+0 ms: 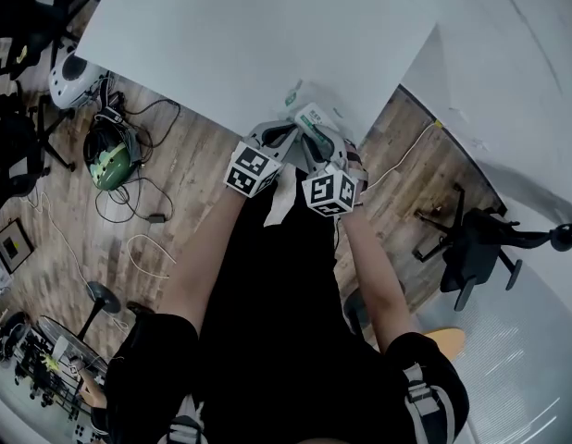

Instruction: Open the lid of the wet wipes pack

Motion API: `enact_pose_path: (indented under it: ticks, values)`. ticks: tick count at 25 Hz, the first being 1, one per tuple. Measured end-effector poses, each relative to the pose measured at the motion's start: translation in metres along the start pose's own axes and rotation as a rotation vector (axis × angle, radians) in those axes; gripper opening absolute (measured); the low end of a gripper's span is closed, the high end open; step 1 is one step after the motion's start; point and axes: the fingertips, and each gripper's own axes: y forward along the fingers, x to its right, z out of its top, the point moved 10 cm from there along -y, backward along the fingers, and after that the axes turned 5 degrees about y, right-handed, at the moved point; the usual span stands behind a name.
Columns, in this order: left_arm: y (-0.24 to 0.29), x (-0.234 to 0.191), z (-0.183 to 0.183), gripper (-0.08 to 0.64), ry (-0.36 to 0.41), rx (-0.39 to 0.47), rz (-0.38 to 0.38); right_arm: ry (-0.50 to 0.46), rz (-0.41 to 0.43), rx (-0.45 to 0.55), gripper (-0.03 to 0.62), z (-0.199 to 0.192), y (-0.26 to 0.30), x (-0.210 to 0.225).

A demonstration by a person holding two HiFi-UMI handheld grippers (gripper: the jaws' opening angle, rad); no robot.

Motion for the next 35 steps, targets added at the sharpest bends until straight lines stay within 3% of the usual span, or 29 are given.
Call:
enact_pose_path:
  ticks: [8,23,35]
  values:
    - [-0.003,-0.003,0.001,0.025,-0.013,-0.004,-0.021,-0.035,-0.007,-0.022,0.117,0.005,0.001,-0.004]
    - [-0.005,0.0,0.001,0.025,-0.009,-0.001,-0.025,0.005,0.015,-0.044,0.058,0.01,-0.005,-0.006]
    - [-0.007,0.0,0.003,0.025,-0.009,-0.007,-0.03,0.017,0.028,-0.059,0.051,0.016,-0.01,-0.006]
